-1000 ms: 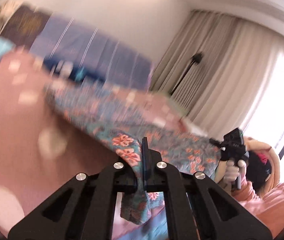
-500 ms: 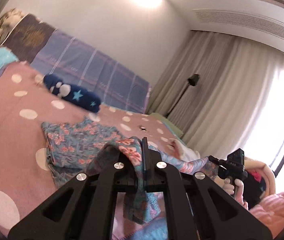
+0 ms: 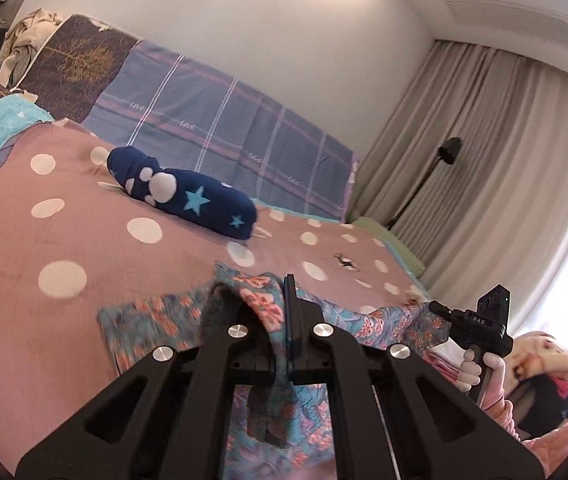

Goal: Fold small clothes

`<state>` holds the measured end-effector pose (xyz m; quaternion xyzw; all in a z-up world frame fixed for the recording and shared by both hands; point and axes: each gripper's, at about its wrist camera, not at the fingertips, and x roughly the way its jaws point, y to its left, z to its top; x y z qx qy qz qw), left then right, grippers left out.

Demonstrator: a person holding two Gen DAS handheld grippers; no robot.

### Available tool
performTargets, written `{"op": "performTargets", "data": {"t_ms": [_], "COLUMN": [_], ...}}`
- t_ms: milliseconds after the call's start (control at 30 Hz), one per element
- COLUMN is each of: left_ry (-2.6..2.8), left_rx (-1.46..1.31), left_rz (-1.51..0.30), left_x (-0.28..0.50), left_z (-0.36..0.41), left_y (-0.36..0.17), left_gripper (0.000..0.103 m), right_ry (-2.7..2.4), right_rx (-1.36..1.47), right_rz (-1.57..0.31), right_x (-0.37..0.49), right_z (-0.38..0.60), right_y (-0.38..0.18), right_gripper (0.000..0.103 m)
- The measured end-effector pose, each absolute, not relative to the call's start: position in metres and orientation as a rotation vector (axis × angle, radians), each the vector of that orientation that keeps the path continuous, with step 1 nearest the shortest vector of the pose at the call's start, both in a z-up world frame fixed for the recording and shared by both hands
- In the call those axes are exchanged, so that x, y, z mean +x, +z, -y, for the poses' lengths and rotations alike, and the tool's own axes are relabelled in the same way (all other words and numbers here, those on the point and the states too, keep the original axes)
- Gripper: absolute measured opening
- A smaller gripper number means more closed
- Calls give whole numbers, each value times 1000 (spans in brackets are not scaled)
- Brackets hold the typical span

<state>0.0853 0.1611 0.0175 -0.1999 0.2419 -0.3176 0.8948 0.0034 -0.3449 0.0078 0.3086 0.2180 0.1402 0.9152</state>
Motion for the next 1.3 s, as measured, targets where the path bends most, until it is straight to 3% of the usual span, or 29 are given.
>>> {"op": "performTargets", "data": {"t_ms": [133,367,467,667,800,933,1133,1267,1300], "left_ry": [-558,-416,-443,-483,-511,-505,-510,-498,-475], "left_rx": [-410,-389,-409,-421,-422,-389,-456,-657,-691], "left_rz": [-603,-902,-862,-858,-876,-900,-828,-822,-859], "left_x": [150,219,213,188,170,172,194,241,256], "left_z": [-155,-140,-148,-158,-154,-148,-153,-166,-167], "left_y": [-18,-119,-109,-97,-98,-99,-68,-61,-68], "left_gripper": [3,3,4,17,17,7,6,7,8], "right_ry": [260,144,174,179,204,192,240,227,214], "right_rx": [639,675,724,667,621,541,655,737,761], "right_rz": [-520,-787,-766,-783,-791,-807,-733,-662,-659], "right_x": [63,150,147,121,99,100,112,149,160], "right_z": [352,360,368,365,357,347,356,381,387], "right_y": [-15,-110,-115,-95,-82,-79,-62,-41,-43], "right_gripper": [8,6,6,25,25,5,4,4,11]}}
